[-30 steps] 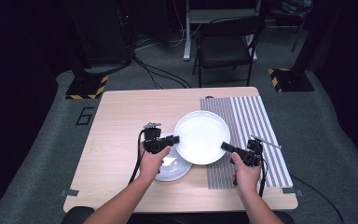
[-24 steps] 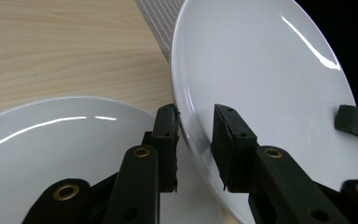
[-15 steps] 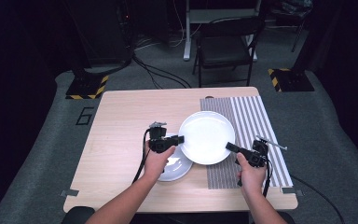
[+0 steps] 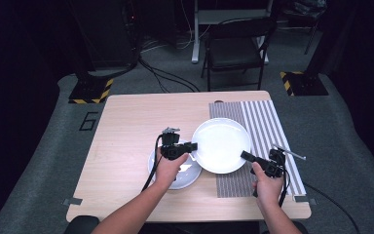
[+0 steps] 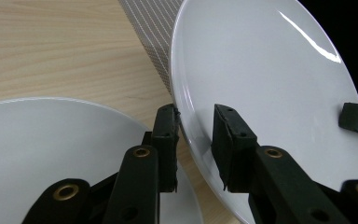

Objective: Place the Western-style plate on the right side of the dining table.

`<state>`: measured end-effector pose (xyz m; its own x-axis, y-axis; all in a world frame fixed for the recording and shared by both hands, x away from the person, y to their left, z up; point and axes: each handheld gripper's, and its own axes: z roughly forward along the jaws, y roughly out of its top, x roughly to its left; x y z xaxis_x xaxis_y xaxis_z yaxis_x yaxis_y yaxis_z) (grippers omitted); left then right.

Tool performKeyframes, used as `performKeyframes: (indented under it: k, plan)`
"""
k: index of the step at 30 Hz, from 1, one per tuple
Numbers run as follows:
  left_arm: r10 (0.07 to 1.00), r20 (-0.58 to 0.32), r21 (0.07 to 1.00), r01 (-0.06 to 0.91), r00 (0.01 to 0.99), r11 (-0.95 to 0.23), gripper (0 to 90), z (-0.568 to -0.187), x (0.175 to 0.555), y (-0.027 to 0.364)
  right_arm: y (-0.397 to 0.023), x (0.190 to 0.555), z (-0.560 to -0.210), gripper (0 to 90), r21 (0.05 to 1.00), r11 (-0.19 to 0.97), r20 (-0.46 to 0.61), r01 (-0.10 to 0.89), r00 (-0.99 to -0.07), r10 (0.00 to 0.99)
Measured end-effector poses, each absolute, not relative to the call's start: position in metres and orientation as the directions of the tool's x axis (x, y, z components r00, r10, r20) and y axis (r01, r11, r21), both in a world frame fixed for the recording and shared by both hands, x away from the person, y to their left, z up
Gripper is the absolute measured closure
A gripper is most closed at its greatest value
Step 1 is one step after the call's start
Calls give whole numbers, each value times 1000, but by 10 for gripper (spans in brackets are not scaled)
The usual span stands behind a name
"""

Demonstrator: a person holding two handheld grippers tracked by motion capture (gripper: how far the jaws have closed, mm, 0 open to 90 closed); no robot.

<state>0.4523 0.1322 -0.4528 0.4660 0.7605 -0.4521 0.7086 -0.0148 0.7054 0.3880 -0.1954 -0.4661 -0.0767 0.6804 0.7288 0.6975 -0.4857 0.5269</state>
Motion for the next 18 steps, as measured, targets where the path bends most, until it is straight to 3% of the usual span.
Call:
performKeyframes:
  k: [18]
  plan:
    - [753, -455, 701, 713, 476, -27, 711, -458, 455, 120, -206, 385, -471, 798, 529, -494, 722, 689, -59, 690]
